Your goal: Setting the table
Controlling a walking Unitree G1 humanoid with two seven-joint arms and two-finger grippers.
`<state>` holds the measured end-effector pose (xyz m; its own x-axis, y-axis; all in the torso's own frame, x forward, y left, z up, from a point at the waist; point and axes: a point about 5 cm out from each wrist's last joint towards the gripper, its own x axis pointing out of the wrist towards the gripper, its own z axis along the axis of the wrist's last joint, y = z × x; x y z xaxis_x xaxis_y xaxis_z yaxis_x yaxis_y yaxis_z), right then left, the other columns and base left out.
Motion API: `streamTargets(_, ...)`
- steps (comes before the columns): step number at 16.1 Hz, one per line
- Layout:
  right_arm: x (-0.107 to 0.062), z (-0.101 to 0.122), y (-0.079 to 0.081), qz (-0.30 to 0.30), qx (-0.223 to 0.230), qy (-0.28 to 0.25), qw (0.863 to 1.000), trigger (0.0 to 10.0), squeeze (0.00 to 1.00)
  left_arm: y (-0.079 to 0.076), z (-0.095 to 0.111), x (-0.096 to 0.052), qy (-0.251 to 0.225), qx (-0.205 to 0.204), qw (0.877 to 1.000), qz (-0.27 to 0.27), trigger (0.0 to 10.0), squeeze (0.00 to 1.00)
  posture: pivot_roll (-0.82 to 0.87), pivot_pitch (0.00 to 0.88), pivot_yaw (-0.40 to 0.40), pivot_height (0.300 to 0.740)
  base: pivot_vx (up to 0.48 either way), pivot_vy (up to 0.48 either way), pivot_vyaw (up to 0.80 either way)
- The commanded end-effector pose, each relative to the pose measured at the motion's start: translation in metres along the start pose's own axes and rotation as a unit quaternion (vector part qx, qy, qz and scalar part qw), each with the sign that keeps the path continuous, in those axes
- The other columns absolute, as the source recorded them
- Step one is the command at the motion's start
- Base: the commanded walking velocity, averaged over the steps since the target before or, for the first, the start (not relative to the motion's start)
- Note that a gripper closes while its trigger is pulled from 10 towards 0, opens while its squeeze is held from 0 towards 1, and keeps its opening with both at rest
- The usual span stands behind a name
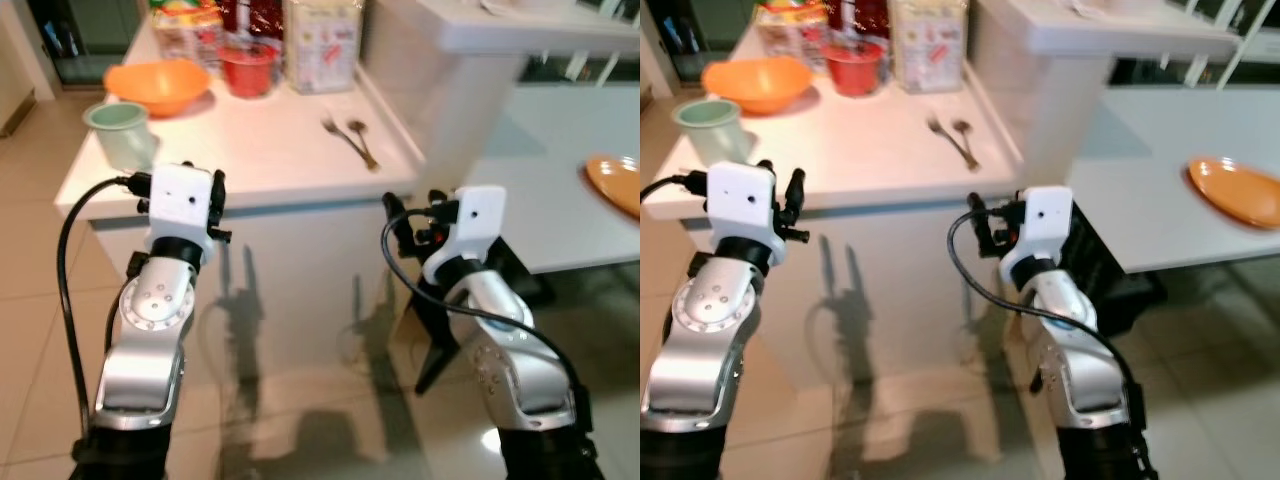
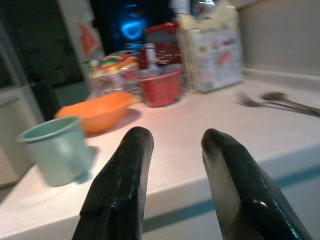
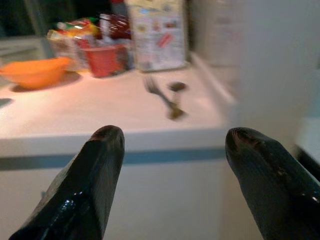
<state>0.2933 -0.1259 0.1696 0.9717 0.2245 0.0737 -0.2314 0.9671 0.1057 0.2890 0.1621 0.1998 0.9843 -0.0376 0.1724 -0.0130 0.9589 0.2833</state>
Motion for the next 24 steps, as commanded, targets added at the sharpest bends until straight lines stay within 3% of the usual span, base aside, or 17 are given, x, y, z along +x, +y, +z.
streamTargets(1, 0.002, 0.007, 0.0, 0.007, -0.006, -0.01, 1.0, 10.0, 0.0, 0.004, 0.006, 0.002, -0.014, 0.01, 1.0, 0.005, 10.0, 0.0, 0.04, 0.0, -0.026, 0.74, 0.0, 0.0, 0.0)
streamTargets(4, 0.005, 0.013, 0.005, 0.026, -0.016, -0.018, 0.999, 10.0, 0.0, 0.006, 0.01, 0.001, -0.031, 0.0, 1.0, 0.001, 10.0, 0.0, 0.04, 0.0, -0.029, 0.74, 0.0, 0.0, 0.79)
streamTargets(13, 0.017, 0.028, 0.007, 0.05, -0.046, -0.049, 0.997, 10.0, 0.0, 0.006, 0.012, -0.003, -0.034, -0.002, 0.999, -0.007, 10.0, 0.0, 0.05, 0.0, -0.039, 0.74, 0.331, 0.0, 0.8)
streamTargets(18, 0.02, 0.046, -0.009, 0.003, -0.011, -0.094, 0.996, 10.0, 0.0, 0.004, 0.012, -0.004, -0.03, -0.001, 0.999, -0.017, 10.0, 0.0, 0.05, 0.0, -0.036, 0.74, 0.356, 0.0, 0.32)
streamTargets(24, 0.03, 0.065, -0.026, -0.011, -0.024, -0.106, 0.994, 10.0, 0.0, 0.004, 0.011, -0.004, -0.028, 0.001, 0.999, -0.016, 10.0, 0.0, 0.05, 0.0, -0.039, 0.74, 0.355, 0.0, 0.0)
